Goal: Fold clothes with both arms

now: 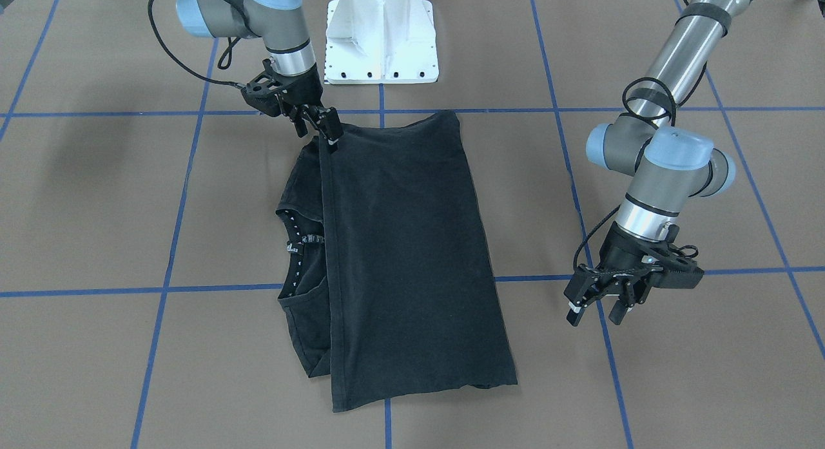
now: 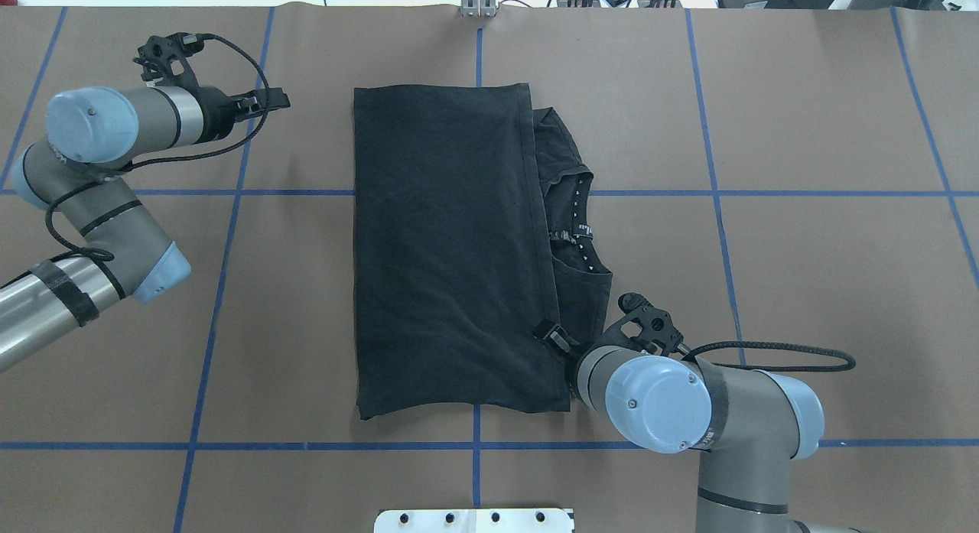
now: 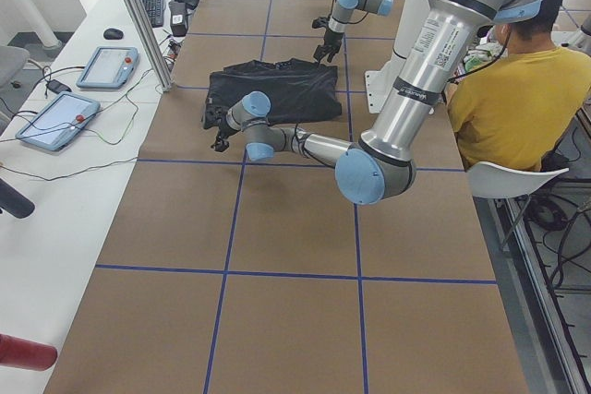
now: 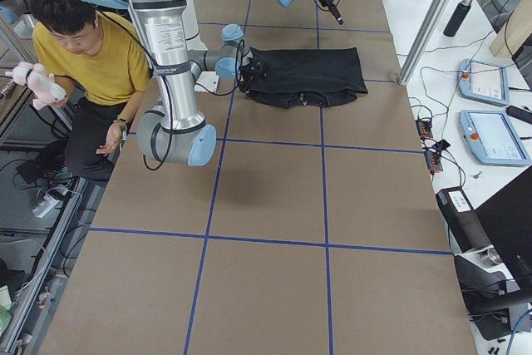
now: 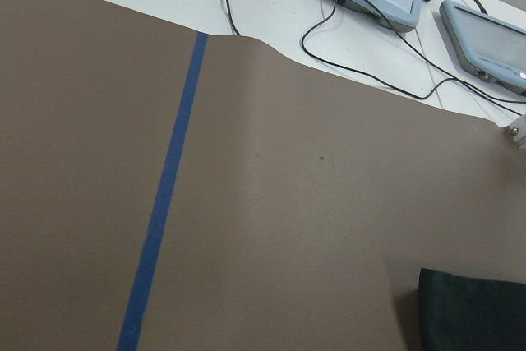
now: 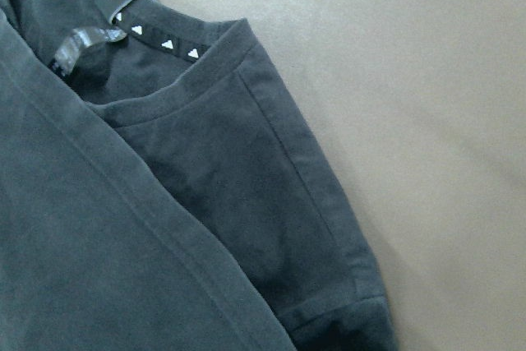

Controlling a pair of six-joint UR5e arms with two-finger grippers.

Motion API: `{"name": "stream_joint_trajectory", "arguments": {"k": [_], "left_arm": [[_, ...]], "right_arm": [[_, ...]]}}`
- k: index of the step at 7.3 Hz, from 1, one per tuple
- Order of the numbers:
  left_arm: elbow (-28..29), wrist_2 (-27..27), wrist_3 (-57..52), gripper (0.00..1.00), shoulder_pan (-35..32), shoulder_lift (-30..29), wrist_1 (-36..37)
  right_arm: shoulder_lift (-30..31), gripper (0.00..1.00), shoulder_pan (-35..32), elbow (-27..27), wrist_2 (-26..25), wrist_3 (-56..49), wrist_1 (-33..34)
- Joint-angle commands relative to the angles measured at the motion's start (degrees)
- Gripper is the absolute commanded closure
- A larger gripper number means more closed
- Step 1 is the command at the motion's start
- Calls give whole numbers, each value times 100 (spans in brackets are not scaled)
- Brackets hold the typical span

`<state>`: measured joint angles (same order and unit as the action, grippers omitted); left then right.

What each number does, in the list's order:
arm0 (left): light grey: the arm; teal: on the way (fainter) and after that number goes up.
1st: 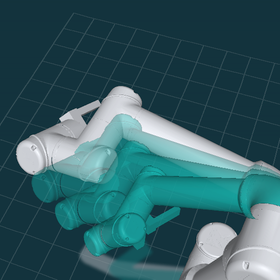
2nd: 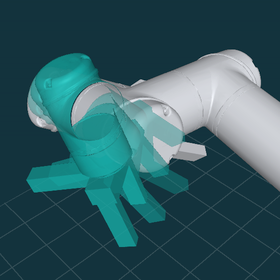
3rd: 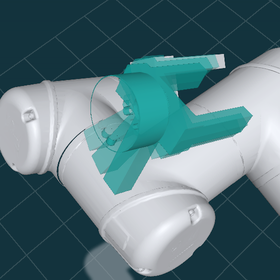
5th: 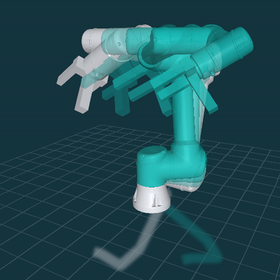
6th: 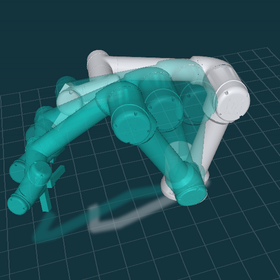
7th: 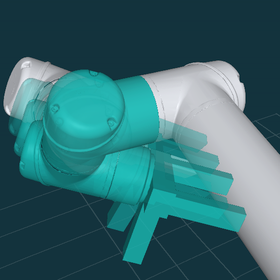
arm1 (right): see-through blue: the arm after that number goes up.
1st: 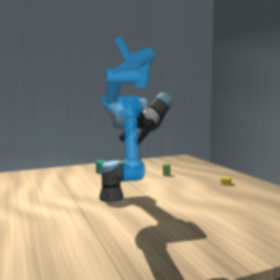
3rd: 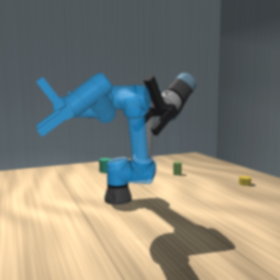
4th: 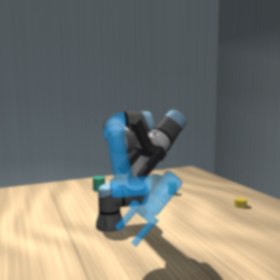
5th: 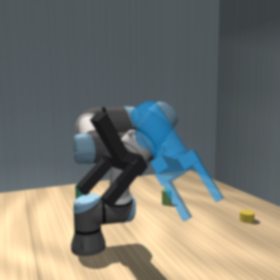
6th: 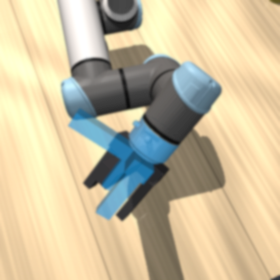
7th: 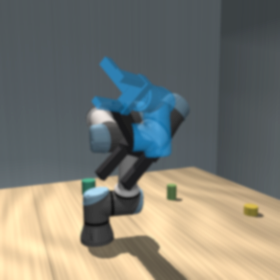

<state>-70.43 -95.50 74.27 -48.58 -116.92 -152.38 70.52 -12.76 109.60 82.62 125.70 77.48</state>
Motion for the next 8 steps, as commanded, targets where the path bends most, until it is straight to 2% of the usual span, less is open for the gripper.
{"name": "stream_joint_trajectory", "arguments": {"k": [1,3,5,6,7,8], "left_arm": [[-6,5,141,0,6,-6,7],[-6,5,150,0,6,-6,7],[-6,5,150,0,-3,-6,7],[-6,5,150,0,-3,-6,7],[-6,5,150,0,-3,-6,7],[-6,5,150,0,-3,3,7]], "right_arm": [[-3,2,151,-87,-61,262,-31],[14,7,204,-123,-70,262,-22],[-3,19,213,-158,-70,262,-22],[-12,43,213,-158,-62,262,-22],[-12,86,204,-149,-53,271,-31],[-12,100,204,-158,-44,262,-31]]}}
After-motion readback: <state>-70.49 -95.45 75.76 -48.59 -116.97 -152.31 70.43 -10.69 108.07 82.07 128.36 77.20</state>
